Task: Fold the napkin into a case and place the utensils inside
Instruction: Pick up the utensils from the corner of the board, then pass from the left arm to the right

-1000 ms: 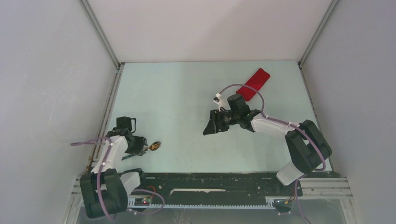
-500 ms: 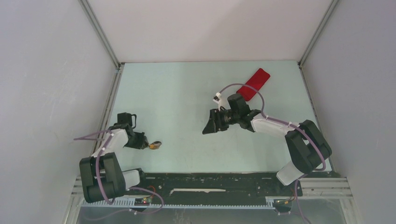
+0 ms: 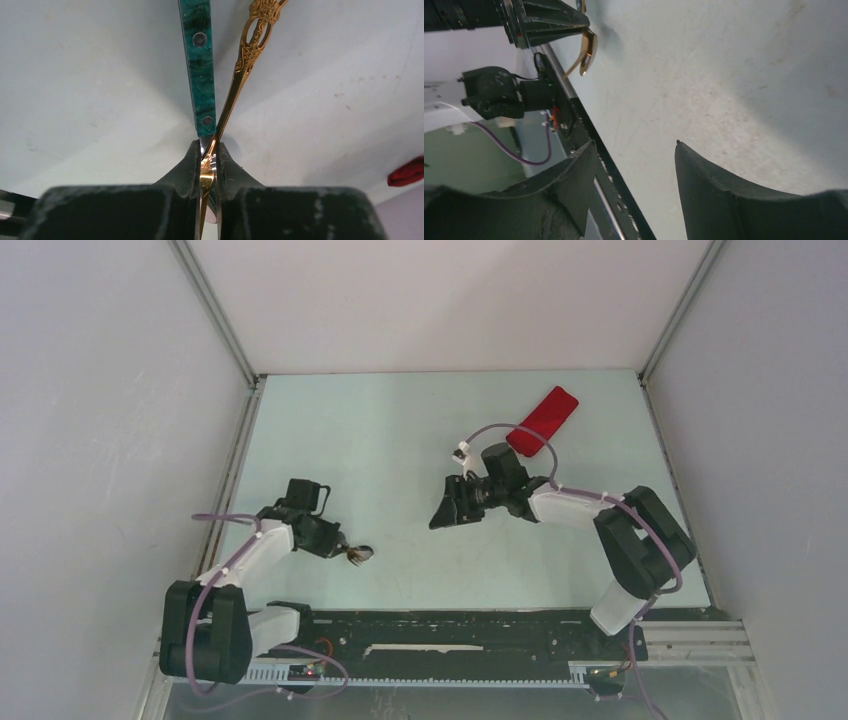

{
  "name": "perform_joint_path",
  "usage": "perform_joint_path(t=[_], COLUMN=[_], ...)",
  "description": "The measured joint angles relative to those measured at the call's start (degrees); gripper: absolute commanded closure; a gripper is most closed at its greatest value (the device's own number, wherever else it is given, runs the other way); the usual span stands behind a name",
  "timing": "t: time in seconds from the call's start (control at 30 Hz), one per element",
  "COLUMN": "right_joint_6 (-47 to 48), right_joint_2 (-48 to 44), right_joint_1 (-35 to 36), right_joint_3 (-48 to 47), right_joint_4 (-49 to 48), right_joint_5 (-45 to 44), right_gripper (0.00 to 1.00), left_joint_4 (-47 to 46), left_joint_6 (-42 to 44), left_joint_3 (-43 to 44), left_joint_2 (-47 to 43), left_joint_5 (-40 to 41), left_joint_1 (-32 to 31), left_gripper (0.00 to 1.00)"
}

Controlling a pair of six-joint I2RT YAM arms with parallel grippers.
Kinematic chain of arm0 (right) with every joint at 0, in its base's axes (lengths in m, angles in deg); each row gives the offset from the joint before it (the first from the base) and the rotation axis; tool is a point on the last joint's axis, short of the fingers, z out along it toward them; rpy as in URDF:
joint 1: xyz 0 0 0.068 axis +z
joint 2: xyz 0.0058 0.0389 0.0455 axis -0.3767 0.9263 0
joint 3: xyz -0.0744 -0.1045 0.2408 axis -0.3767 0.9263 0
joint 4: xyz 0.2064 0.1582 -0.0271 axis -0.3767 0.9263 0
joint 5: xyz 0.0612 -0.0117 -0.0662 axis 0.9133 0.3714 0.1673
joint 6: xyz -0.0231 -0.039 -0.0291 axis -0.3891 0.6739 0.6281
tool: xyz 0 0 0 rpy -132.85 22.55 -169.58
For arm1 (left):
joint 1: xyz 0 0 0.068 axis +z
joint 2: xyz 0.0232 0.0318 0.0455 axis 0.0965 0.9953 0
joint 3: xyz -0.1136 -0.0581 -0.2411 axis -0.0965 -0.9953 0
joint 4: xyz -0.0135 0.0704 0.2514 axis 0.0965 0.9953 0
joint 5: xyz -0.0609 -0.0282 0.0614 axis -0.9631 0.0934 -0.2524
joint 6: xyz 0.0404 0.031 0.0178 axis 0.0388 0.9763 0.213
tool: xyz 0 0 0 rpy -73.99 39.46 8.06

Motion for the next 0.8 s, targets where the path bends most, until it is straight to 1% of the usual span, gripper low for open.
perform_joint_path(t=[0.17, 0.23, 0.33, 0.43, 0.6, 0.7, 0.8], right_joint_6=[-7.6, -12.3, -17.9, -22.3, -28.2, -30.2, -31.2], right_joint_2=[5.2, 6.9, 8.1, 9.1, 15.0, 18.5, 20.2], right_joint_1=[3.6, 6.1, 9.9, 12.6, 13.7, 13.6, 13.7], right_joint_3=[0.0, 0.0, 0.0, -0.5, -3.1, -4.6, -5.4], right_joint_4=[-6.3, -9.9, -14.2, -17.8, -22.8, -22.8, -22.5], right_joint_5=[1.3, 1.2, -0.2, -1.9, -4.0, -5.3, -6.4], right_gripper=[0.36, 0.38, 0.39, 0.4, 0.49, 0.51, 0.53], left_joint_4=[-0.3, -1.5, -3.3, -5.9, -7.7, -9.0, -9.7], left_joint_6=[-4.5, -6.2, -8.7, -10.6, -12.0, -12.4, -12.6], left_joint_3=[-0.1, -0.5, -1.7, -3.7, -5.1, -5.8, -6.5], left_joint_2=[-2.9, -4.0, -4.8, -4.8, -4.7, -4.8, -4.9], left_joint_5=[-1.8, -2.7, -4.2, -5.9, -7.8, -8.2, -8.8], left_joint_1=[-3.0, -3.2, -3.3, -3.3, -3.3, -3.3, -3.3], left_gripper=[1.0, 1.0, 1.0, 1.0, 1.0, 1.0, 1.0])
